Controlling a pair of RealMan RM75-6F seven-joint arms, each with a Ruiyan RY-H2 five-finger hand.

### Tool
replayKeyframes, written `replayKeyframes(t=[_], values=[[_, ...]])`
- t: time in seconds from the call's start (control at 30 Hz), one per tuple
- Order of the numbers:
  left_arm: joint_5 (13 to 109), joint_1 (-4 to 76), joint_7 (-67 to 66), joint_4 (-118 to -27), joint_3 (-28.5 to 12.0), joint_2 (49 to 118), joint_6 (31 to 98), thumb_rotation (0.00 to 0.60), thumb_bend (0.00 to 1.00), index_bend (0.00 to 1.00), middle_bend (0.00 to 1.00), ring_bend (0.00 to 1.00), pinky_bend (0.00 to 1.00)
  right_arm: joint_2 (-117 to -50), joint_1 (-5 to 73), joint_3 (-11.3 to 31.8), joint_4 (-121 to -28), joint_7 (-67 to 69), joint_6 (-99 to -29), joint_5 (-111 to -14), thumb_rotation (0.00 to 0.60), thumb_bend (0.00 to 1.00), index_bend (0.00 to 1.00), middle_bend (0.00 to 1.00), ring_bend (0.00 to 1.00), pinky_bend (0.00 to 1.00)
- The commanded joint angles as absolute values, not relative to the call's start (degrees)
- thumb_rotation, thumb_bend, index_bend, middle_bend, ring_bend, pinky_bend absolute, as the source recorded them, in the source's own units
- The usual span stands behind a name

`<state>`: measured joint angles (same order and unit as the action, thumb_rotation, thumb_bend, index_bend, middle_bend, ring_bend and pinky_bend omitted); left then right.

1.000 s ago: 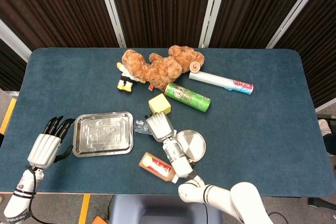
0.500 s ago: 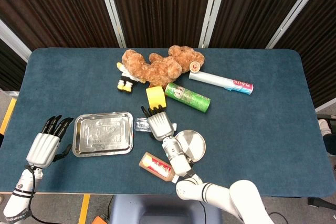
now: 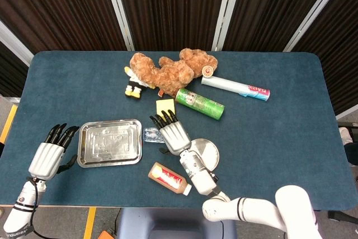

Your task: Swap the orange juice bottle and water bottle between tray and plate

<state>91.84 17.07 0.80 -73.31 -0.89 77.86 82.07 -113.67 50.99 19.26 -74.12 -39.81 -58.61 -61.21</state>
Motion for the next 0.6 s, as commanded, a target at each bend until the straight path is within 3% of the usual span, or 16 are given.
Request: replayKeyframes(t=[0.03,0.27,0.6], values=[[91.98,17.03,0.61,-73.41,-0.86,77.89,82.22,0.600,0.37,0.00,0.12,0.03,0.08,-105.25,45.64,15.33,-86.72,-40.22,-60.86,-60.35,0.600,0.28,0.01,0.20,0.06,0.15],[91.98,17.10,0.23,-73.36,-0.83,78.05,81.89,0.600,0.38,0.00,0.12,0.03,0.08,-95.91,41.78,10.64,-99.35,-38.99,-61.79,-61.47,0.600,0.27,0.00,0.19,0.05,0.13],[93.14,17.07,-0.41,-73.12,-0.57,78.56,82.75,0.600,0.37,0.00,0.12,0.03,0.08,-88.30,38.11,3.58,-104.28,-34.27,-61.98,-67.80,0.600,0.27,0.00,0.19,0.05,0.13]])
